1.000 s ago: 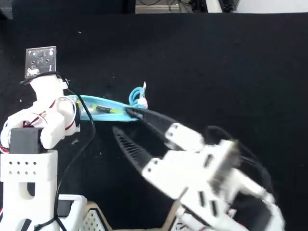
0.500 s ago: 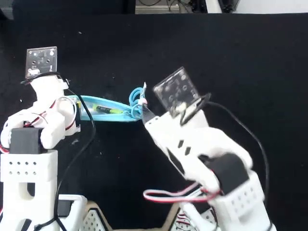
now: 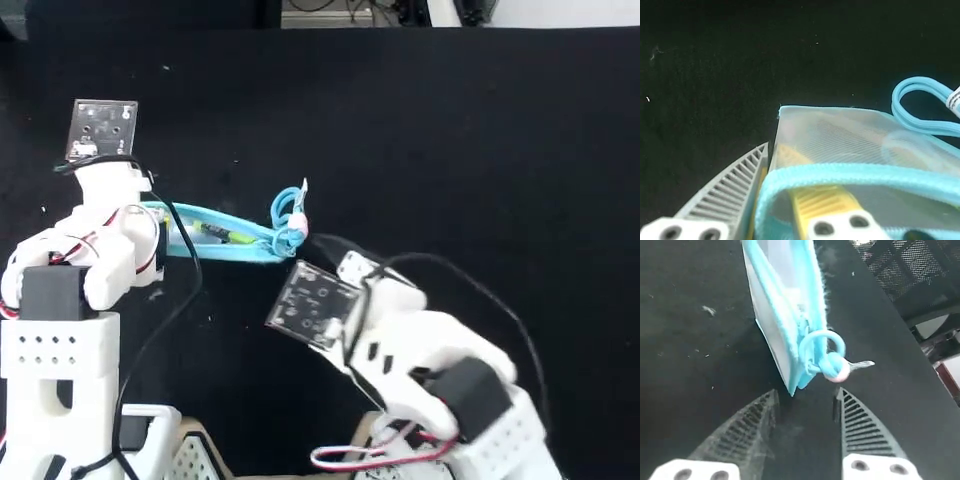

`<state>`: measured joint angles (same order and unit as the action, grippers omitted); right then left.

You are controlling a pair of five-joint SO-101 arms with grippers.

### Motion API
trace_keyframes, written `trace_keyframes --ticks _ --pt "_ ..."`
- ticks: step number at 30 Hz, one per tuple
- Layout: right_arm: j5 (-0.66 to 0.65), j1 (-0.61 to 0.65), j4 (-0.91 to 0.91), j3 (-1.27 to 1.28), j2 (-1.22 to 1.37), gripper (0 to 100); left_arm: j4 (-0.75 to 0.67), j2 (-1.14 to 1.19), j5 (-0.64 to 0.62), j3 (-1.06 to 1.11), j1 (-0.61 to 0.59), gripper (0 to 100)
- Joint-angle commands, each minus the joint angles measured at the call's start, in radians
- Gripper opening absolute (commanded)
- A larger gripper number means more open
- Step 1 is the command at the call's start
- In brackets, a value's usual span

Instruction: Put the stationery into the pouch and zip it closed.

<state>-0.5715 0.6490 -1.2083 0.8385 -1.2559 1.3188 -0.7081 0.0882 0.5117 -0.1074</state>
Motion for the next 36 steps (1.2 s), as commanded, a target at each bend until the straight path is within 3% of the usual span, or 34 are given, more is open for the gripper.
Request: trace_keyframes --ticks 1,9,14,22,29,36 --pt "-0.068 0.000 0.132 0.059 -0.018 17.7 -0.006 0.011 0.037 0.050 -0.012 3" --pt "-0.081 0.000 0.147 -0.002 -0.019 17.7 -0.011 0.011 0.147 0.071 -0.088 3" --pt "-0.169 0.002 0.063 -0.081 -0.015 17.7 -0.011 0.011 0.150 0.070 -0.094 3" --pt "-0.311 0.002 0.078 -0.090 -0.008 17.4 -0.011 0.011 0.152 0.074 -0.088 3" --pt "-0.331 0.003 0.138 -0.111 0.091 17.4 -0.009 0.011 0.152 0.076 -0.088 3" --pt "-0.333 0.041 0.043 -0.263 0.234 17.6 -0.009 0.011 0.152 0.076 -0.088 3"
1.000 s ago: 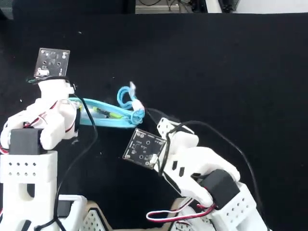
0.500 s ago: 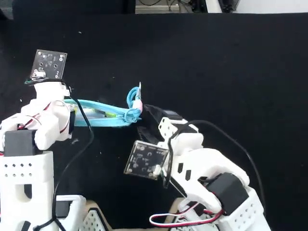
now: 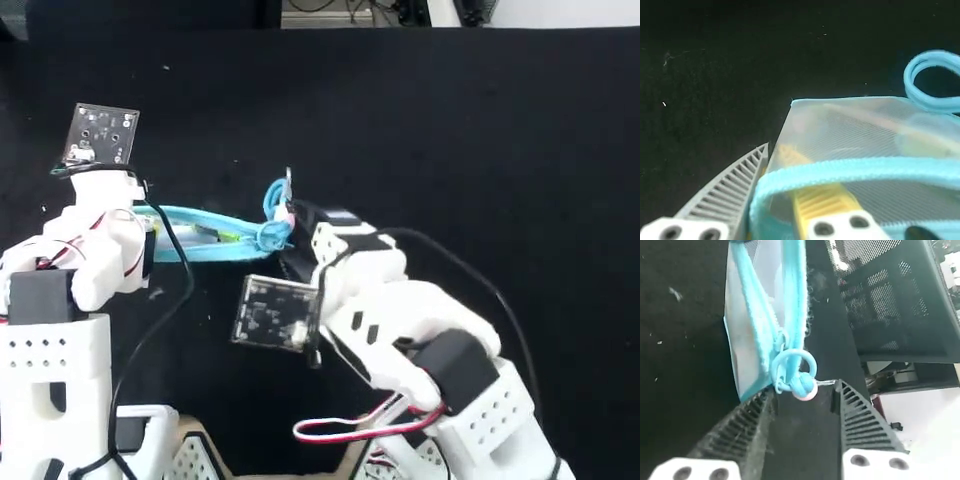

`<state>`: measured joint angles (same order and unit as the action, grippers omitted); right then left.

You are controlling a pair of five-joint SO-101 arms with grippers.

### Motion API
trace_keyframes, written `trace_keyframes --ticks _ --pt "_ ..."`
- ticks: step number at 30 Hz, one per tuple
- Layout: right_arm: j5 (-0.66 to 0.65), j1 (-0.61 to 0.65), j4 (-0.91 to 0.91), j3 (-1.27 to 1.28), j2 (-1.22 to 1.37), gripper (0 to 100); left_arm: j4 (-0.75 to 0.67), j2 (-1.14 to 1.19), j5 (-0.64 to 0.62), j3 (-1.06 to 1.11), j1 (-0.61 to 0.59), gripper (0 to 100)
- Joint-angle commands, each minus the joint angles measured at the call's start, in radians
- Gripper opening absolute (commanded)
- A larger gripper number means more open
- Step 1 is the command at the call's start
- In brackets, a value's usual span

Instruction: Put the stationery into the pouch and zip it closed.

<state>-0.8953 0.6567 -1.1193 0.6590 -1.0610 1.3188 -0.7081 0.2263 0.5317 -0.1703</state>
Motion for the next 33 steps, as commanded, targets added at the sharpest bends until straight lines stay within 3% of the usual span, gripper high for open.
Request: trace_keyframes --ticks 1,9,13,22,27,33 --pt "-0.015 0.046 -0.075 -0.096 0.048 17.5 -0.009 0.011 0.014 0.056 -0.025 3" --pt "-0.127 0.063 -0.110 -0.111 0.056 16.4 -0.009 0.011 0.014 0.056 -0.025 3" --pt "-0.158 0.061 -0.157 -0.117 0.054 1.2 -0.006 0.011 0.014 0.056 -0.025 3" --pt "-0.137 -0.038 -0.161 -0.151 0.054 1.0 -0.008 0.011 0.014 0.056 -0.025 3" --pt "-0.006 -0.009 -0.163 -0.145 0.058 2.4 -0.008 0.011 0.012 0.056 -0.025 3" --pt "0.104 0.006 -0.173 -0.143 0.061 19.0 -0.008 0.011 0.012 0.056 -0.025 3"
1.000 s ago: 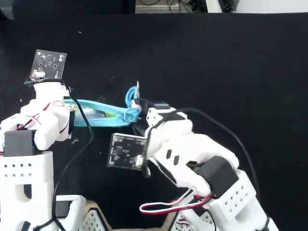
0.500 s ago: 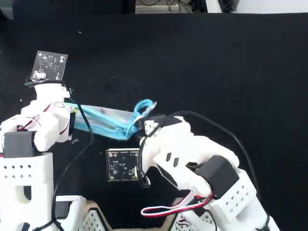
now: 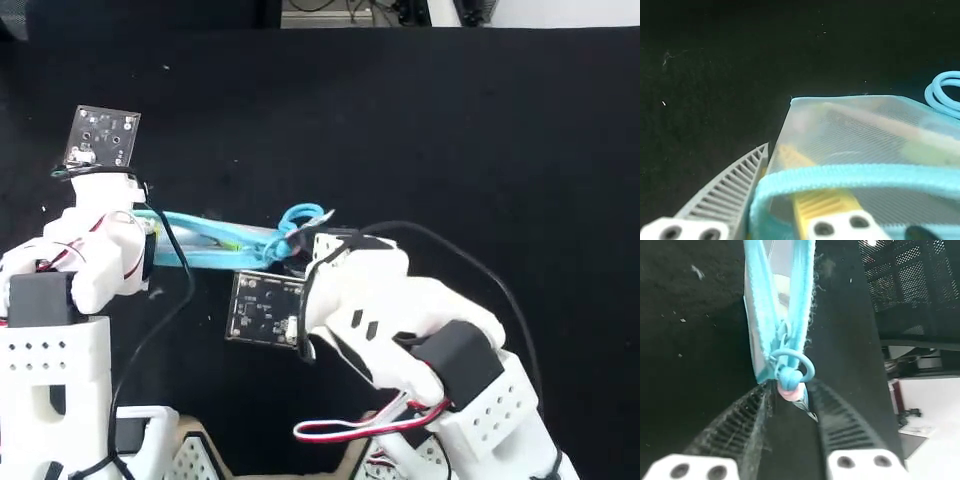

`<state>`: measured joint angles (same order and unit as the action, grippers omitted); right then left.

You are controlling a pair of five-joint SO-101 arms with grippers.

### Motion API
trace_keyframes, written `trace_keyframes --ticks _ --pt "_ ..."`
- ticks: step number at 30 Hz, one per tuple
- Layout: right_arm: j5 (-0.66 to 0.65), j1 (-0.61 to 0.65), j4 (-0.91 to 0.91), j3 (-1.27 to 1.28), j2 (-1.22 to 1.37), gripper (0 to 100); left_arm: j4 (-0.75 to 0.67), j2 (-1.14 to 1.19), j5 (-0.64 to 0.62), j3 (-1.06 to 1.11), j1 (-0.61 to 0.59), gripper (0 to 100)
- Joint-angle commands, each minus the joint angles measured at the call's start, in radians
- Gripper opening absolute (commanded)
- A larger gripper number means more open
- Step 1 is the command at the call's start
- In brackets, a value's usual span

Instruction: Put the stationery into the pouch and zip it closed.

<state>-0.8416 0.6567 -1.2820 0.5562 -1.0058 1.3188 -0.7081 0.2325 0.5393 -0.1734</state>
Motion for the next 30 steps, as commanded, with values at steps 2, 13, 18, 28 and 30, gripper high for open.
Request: trace_keyframes --ticks 2,13,18,28,30 --pt "0.058 0.008 -0.017 -0.041 0.005 18.9 -0.008 0.011 0.006 0.048 -0.022 3" --pt "0.057 0.117 -0.015 -0.050 0.002 18.8 -0.008 0.011 0.006 0.048 -0.022 3" --pt "0.057 0.127 -0.015 -0.054 0.005 18.4 -0.008 0.011 0.006 0.050 -0.024 3" --pt "0.057 0.057 -0.017 -0.097 -0.025 1.1 -0.009 0.012 0.006 0.050 -0.022 3" --pt "0.057 0.057 -0.017 -0.096 -0.022 1.1 -0.009 0.012 0.006 0.050 -0.022 3"
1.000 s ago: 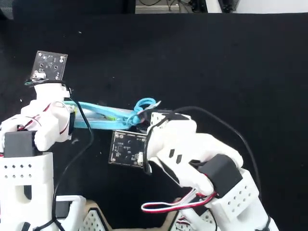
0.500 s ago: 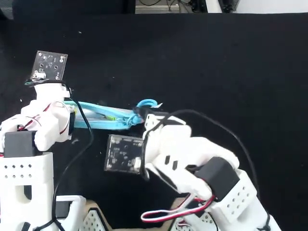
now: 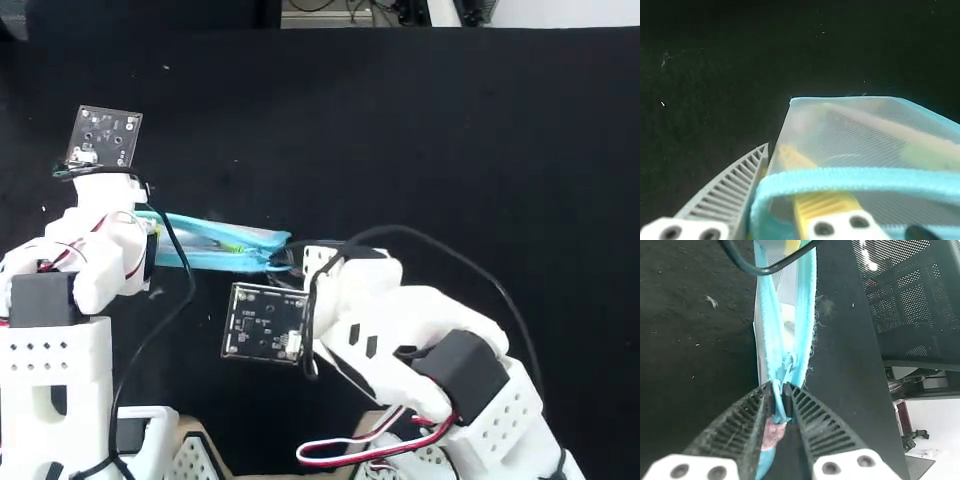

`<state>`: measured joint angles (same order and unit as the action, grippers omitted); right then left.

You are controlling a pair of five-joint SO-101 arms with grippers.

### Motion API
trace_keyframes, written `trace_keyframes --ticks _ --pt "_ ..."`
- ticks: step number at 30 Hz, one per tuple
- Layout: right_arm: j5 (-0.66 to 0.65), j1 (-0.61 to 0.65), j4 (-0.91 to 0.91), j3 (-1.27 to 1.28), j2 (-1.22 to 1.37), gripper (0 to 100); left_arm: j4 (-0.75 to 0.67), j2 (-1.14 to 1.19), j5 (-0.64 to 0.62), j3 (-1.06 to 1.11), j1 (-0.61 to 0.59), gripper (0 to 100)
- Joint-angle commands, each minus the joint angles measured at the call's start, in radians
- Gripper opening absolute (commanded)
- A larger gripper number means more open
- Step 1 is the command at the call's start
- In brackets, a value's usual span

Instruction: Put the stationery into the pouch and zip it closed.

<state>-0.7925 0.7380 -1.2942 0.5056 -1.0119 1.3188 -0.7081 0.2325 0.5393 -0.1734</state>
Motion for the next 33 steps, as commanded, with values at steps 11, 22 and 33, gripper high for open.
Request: trace_keyframes --ticks 11,22,33 --pt "-0.061 -0.063 -0.103 -0.045 -0.015 1.6 -0.008 0.012 0.005 0.050 -0.022 3" --pt "-0.061 -0.063 -0.123 -0.045 -0.015 13.3 -0.008 0.012 0.003 0.050 -0.022 3" --pt "-0.058 -0.060 -0.120 -0.044 -0.015 5.8 -0.008 0.012 0.005 0.050 -0.022 3"
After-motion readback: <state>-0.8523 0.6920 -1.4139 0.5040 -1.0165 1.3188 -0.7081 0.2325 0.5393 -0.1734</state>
